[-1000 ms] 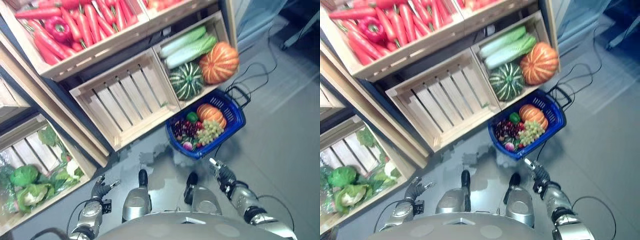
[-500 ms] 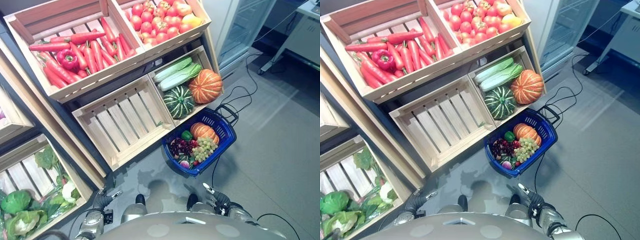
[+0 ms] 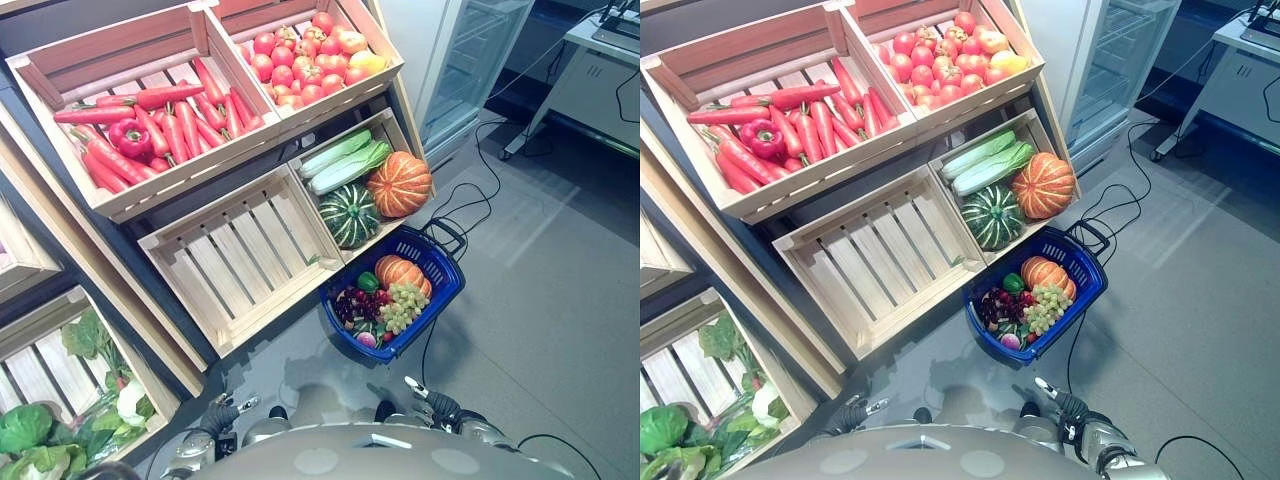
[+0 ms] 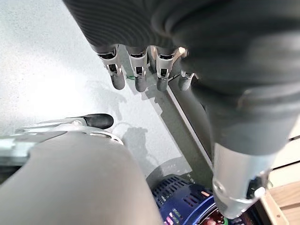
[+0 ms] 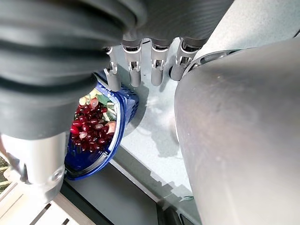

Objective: Pick up fruits and vegetables into the basket

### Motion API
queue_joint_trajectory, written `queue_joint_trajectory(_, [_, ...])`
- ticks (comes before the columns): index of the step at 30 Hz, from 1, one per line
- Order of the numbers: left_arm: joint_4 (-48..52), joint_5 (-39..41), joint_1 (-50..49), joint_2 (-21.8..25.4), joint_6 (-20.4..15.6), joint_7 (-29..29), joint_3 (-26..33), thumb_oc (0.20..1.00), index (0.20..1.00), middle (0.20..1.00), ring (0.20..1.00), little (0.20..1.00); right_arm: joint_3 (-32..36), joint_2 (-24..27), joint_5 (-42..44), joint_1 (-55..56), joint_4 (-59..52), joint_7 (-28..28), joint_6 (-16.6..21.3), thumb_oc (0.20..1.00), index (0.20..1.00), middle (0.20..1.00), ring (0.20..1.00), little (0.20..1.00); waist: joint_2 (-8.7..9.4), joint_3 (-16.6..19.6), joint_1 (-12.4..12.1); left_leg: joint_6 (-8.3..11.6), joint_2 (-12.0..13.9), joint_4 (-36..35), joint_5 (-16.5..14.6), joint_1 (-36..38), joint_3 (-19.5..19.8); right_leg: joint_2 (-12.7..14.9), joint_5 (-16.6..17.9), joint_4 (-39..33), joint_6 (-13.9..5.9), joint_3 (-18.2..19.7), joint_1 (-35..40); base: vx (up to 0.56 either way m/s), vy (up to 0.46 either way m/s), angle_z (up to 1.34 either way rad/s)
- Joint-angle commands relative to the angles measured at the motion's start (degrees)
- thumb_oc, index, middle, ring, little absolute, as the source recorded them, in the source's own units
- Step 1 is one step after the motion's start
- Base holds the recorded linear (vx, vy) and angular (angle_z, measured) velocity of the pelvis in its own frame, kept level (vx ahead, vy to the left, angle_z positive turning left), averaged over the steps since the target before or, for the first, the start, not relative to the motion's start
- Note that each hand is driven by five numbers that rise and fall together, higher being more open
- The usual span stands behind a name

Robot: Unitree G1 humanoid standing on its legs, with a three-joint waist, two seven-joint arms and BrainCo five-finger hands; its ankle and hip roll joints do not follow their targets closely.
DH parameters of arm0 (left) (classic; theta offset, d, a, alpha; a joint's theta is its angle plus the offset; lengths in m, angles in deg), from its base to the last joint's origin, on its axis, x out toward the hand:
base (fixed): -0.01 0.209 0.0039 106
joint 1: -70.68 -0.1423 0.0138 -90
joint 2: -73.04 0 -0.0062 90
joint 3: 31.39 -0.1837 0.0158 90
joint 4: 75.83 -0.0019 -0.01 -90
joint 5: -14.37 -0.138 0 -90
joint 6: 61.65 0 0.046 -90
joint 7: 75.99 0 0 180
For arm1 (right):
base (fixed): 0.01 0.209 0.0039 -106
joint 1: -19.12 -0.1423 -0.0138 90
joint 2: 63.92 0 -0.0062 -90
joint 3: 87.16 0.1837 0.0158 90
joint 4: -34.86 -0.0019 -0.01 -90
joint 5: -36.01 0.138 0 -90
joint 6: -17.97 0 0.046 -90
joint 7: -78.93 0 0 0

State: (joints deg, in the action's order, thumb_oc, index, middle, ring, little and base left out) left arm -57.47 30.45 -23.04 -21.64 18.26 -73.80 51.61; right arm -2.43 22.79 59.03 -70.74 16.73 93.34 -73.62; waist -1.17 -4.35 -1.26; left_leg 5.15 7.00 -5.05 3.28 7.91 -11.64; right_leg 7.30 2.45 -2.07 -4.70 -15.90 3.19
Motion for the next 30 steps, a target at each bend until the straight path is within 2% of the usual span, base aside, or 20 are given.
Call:
queue_joint_trajectory(1, [-3.37,0.23,4.79,0.07,0.53,0.4,-0.09,1.0,1.0,1.0,1.0,1.0,-2.14,-1.34,-1.02,-2.73,3.63,3.07,-0.66,1.0,1.0,1.0,1.0,1.0,2.3,-3.16,0.64,-1.34,0.07,3.97,-5.37,0.02,-0.51,4.95,-0.91,0.18,-4.19,-1.5,3.87,0.0,0.0,0.0])
queue_joint_trajectory(3, [-3.52,-0.8,4.88,0.06,1.01,0.6,-0.2,1.0,1.0,1.0,1.0,1.0,-2.48,-1.44,-2.11,-2.83,3.63,4.81,-2.09,1.0,1.0,1.0,1.0,1.0,2.18,-3.21,0.57,-1.27,0.1,3.45,-5.01,0.08,-0.4,4.94,-0.86,0.04,-4.17,-1.73,4.0,-0.03,-0.005,-0.05])
queue_joint_trajectory(7, [-3.58,-3.14,4.8,0.11,0.99,-0.01,-1.28,1.0,1.0,1.0,1.0,1.0,-3.38,-1.39,-2.58,-2.5,4.34,5.36,-1.87,1.0,1.0,1.0,1.0,1.0,1.98,-3.15,0.29,-0.95,0.12,2.0,-4.27,0.55,-0.15,4.83,-0.61,-0.69,-4.37,-2.61,4.67,0.0,-0.001,-0.01])
queue_joint_trajectory(15, [-3.32,-2.97,5.12,0.08,1.14,-0.45,-1.52,1.0,1.0,1.0,1.0,1.0,-3.88,-1.29,-1.72,-2.67,4.23,5.1,-1.53,1.0,1.0,1.0,1.0,1.0,2.16,-3.24,0.0,-1.11,-0.05,2.09,-4.33,0.39,-0.12,4.68,-0.83,-0.66,-4.28,-2.89,4.81,0.0,0.0,0.0])
queue_joint_trajectory(22, [-3.29,-2.64,5.03,-0.03,1.11,-0.72,-1.43,1.0,1.0,1.0,1.0,1.0,-3.85,-1.5,-1.23,-2.39,3.87,4.49,-0.42,1.0,1.0,1.0,1.0,1.0,2.23,-3.32,0.12,-1.22,-0.1,1.72,-4.23,0.66,-0.15,4.6,-0.68,-0.97,-4.33,-2.75,5.0,0.0,0.0,0.0])
queue_joint_trajectory(28, [-3.14,-2.8,5.11,0.05,1.02,-0.79,-1.24,1.0,1.0,1.0,1.0,1.0,-3.88,-1.7,-0.52,-2.12,3.38,5.37,2.18,1.0,1.0,1.0,1.0,1.0,2.22,-3.46,0.48,-1.15,-0.07,2.04,-4.38,0.52,-0.53,4.6,-0.64,-0.94,-4.41,-2.41,4.73,0.0,0.0,0.0])
queue_joint_trajectory(30, [-3.02,-2.53,5.08,0.09,1.05,-0.86,-1.33,1.0,1.0,1.0,1.0,1.0,-3.71,-1.48,-0.23,-2.09,3.19,5.04,1.25,1.0,1.0,1.0,1.0,1.0,2.19,-3.58,0.57,-1.15,-0.11,2.08,-4.51,0.6,-0.62,4.61,-0.69,-0.94,-4.44,-2.45,4.75,0.0,0.0,0.0])
